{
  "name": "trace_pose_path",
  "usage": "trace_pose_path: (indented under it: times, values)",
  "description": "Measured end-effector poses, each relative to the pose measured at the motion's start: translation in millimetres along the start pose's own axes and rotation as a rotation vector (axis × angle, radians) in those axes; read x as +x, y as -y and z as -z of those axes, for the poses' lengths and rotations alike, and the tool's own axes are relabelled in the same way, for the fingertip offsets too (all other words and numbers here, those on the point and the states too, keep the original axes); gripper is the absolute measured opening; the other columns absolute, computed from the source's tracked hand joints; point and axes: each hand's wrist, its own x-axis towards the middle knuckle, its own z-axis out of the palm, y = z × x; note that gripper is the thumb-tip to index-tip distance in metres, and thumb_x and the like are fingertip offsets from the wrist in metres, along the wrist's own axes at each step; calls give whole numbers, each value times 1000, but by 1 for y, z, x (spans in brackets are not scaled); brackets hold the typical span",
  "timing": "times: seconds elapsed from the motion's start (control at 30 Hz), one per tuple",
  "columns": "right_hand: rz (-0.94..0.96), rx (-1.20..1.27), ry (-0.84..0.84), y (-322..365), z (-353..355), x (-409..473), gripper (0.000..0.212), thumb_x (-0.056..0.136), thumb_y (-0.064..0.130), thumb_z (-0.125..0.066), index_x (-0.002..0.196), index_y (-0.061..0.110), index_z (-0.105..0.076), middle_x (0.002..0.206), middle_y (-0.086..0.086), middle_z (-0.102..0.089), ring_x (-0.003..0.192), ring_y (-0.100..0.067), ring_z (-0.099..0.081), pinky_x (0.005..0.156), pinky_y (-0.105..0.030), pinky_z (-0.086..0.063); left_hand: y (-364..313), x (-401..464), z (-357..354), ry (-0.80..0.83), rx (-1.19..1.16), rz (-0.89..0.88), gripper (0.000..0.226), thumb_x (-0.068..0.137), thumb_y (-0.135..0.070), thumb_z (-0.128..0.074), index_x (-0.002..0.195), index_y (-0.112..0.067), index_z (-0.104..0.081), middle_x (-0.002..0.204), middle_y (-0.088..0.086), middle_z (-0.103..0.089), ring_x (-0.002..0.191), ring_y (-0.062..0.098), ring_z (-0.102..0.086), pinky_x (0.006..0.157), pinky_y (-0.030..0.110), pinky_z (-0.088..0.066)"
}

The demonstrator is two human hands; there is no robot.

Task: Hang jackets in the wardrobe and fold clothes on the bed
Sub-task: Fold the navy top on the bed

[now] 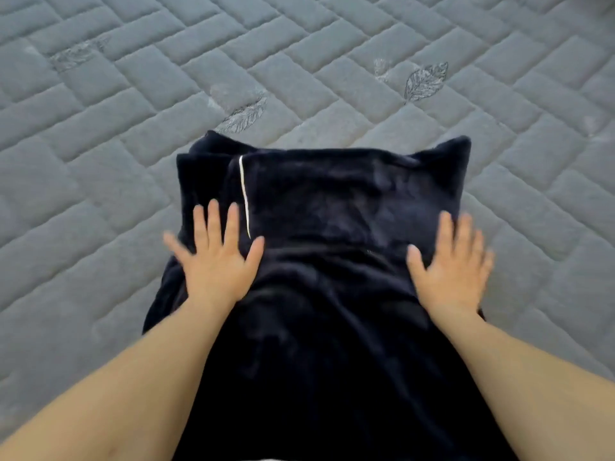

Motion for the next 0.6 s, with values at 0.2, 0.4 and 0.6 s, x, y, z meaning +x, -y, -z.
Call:
trace_pose_path:
  times: [0.2,0.4,0.6]
  values:
    - [-253,-18,192,-47,23,-99,91,87,71,-39,150,7,-26,153,-17,-28,139,-37,-27,111,-51,-27,38,-136,-5,295,-66,289,79,82,-81,2,150,-42,18,161,-4,23,147,26,21,109,72,-3]
    - [-596,49,373,-45,50,-166,85,82,72,-50,133,6,-40,134,-19,-48,125,-38,-44,101,-48,-34,35,-203,27,351,-126,693,99,79,-81,-35,154,-24,-3,153,18,-23,134,40,-29,106,57,-24]
    - [-710,350,858,-35,113,-205,57,87,38,-71,126,-1,-57,128,-18,-59,114,-34,-58,102,-41,-44,76,-230,78,621,-397,812,41,77,-27,-61,109,-2,-56,119,21,-57,108,36,-56,99,43,-45]
